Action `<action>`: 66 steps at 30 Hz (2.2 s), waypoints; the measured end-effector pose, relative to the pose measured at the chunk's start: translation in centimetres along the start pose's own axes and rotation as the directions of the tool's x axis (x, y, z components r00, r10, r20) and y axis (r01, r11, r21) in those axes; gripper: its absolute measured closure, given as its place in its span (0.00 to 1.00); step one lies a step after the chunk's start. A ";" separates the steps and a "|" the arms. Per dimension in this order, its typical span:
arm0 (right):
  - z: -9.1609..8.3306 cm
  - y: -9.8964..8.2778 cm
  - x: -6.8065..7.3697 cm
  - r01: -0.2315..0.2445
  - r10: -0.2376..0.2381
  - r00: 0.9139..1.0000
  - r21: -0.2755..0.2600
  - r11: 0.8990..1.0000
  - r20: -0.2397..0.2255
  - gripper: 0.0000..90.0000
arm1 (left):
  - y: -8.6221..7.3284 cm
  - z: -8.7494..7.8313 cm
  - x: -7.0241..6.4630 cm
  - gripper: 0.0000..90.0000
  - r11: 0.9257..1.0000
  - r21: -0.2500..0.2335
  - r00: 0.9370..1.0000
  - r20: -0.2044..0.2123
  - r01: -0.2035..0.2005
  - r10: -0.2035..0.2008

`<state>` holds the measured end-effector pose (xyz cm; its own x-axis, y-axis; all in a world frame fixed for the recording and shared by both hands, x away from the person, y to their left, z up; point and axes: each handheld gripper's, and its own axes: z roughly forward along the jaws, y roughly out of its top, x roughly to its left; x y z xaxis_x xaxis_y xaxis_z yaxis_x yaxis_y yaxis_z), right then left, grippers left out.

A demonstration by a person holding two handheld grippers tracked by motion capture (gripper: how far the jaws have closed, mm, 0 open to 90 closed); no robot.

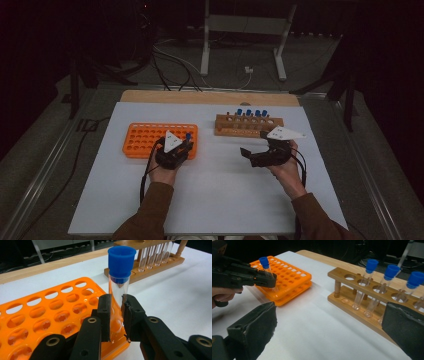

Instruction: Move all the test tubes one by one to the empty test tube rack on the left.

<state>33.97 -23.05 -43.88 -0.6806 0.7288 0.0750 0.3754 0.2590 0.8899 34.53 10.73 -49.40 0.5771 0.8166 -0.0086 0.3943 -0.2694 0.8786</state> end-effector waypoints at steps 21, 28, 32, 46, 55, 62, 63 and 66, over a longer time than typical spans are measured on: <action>-1.0 -1.8 -1.4 -0.054 0.055 0.998 -0.014 0.998 0.028 0.00 | -0.1 -0.6 0.3 0.66 0.999 0.014 0.999 0.006 0.044 -0.044; -1.0 -1.8 -1.5 -0.061 0.062 0.998 -0.020 0.998 0.027 0.00 | 0.5 -3.3 1.3 0.52 0.989 -0.066 0.992 0.019 0.129 -0.128; -1.1 -1.7 -1.5 -0.065 0.066 0.997 -0.024 0.998 0.031 0.00 | 0.6 -4.9 1.8 0.41 0.983 -0.099 0.988 0.001 0.156 -0.157; -1.3 -1.3 -1.9 -0.055 0.056 0.997 -0.023 0.998 0.058 0.00 | -0.8 -9.0 2.0 0.07 0.975 -0.158 0.982 -0.077 0.159 -0.172; -2.0 0.2 -2.9 -0.052 0.055 0.992 -0.023 0.998 0.113 0.00 | -1.1 -9.5 1.3 0.01 0.988 -0.137 0.989 -0.118 0.069 -0.086; -1.8 1.3 -4.2 -0.055 0.057 0.989 -0.015 0.998 0.133 0.00 | -1.6 -9.3 1.4 0.01 0.986 -0.149 0.986 -0.137 0.073 -0.093; -1.8 1.5 -4.5 -0.053 0.054 0.989 -0.012 0.999 0.139 0.00 | -1.6 -9.2 1.5 0.01 0.986 -0.146 0.985 -0.140 0.075 -0.096; -1.6 2.1 -5.2 -0.044 0.043 0.987 0.003 0.999 0.156 0.00 | -1.8 -9.1 1.6 0.01 0.986 -0.142 0.984 -0.144 0.084 -0.104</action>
<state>37.30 -27.26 -41.68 -0.5568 0.8295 0.0422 0.4073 0.2284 0.8843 28.24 17.21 -46.67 0.4235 0.9054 -0.0310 0.3355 -0.1249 0.9337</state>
